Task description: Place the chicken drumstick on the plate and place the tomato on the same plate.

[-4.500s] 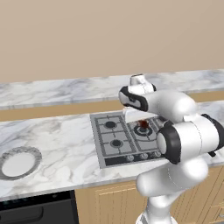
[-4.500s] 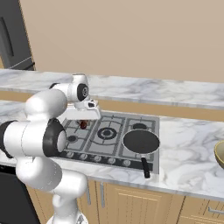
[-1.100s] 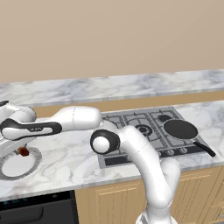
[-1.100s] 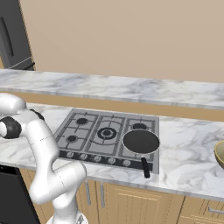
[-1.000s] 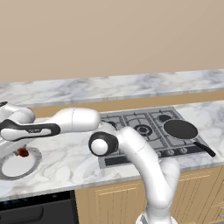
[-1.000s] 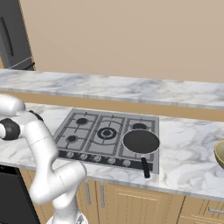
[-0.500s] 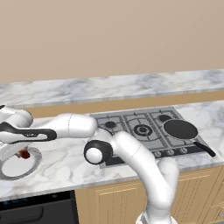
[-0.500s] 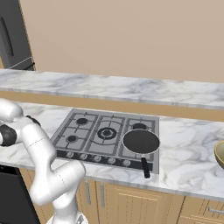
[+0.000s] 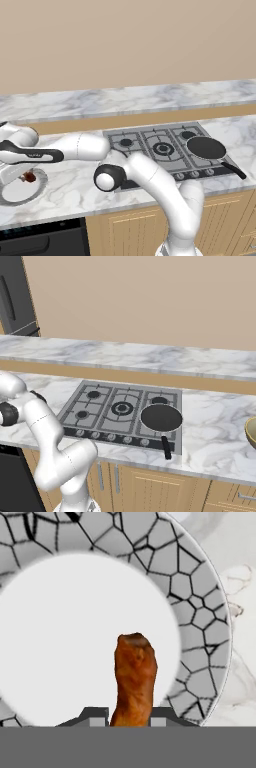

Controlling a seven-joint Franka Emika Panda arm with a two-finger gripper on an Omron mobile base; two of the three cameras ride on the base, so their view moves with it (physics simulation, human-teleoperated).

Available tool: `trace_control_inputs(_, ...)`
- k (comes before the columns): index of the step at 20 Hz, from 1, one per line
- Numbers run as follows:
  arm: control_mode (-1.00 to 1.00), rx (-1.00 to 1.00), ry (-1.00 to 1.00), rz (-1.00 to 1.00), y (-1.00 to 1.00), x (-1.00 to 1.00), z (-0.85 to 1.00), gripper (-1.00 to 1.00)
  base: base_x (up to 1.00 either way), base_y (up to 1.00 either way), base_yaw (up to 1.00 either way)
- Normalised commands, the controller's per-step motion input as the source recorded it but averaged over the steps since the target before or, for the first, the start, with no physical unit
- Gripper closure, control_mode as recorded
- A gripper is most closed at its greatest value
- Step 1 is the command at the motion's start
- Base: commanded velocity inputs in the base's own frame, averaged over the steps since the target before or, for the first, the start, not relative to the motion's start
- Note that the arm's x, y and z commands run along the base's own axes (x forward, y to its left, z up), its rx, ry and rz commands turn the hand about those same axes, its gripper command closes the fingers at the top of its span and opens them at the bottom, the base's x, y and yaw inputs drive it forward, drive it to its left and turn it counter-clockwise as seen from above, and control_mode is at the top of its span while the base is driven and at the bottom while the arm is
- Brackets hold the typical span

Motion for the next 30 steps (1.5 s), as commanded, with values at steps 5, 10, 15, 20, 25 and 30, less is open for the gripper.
trace_control_inputs(5, -1.00, 0.12, 0.00, 0.00, -0.12, -0.05, -0.25, 1.00, 0.00, 0.00, 0.00)
trace_control_inputs(10, -1.00, 0.04, 0.00, 0.00, -0.15, -0.03, -0.27, 1.00, 0.00, 0.00, 0.00)
trace_control_inputs(15, -1.00, 0.02, 0.00, 0.00, -0.11, -0.02, -0.27, 1.00, 0.00, 0.00, 0.00)
trace_control_inputs(20, -1.00, 0.04, 0.00, 0.00, -0.05, 0.00, -0.24, 1.00, 0.00, 0.00, 0.00)
trace_control_inputs(25, -1.00, 0.01, 0.00, 0.00, 0.01, 0.00, -0.15, 1.00, 0.00, 0.00, 0.00)
trace_control_inputs(30, -1.00, 0.00, 0.00, 0.00, 0.01, 0.00, -0.05, 1.00, 0.00, 0.00, 0.00)
